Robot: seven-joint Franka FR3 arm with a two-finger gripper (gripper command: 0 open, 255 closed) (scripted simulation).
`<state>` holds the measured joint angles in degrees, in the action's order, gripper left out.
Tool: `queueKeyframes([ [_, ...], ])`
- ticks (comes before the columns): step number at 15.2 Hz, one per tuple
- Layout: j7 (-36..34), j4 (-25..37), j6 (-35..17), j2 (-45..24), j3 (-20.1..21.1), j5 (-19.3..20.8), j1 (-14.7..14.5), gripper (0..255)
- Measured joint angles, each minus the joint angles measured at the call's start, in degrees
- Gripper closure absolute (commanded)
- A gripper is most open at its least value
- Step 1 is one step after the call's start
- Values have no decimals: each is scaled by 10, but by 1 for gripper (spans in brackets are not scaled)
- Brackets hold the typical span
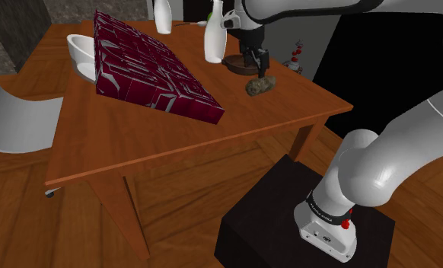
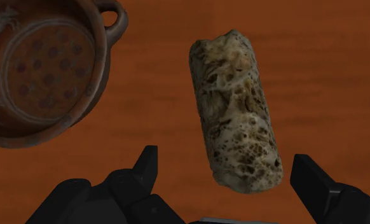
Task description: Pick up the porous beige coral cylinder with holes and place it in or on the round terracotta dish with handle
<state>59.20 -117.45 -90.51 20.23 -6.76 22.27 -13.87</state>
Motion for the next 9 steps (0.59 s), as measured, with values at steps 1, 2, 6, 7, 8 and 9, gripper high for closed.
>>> queueKeyframes([
  [1,16,-5,-6,-3,-1,6,-2,0],
  [2,24,-12,-13,-3,-2,10,-3,0],
  [6,31,-38,-41,0,-9,18,-1,0],
  [7,31,-46,-48,3,-11,21,0,0],
  [8,31,-46,-50,4,-11,22,1,0],
  [9,31,-47,-52,6,-12,23,1,0],
])
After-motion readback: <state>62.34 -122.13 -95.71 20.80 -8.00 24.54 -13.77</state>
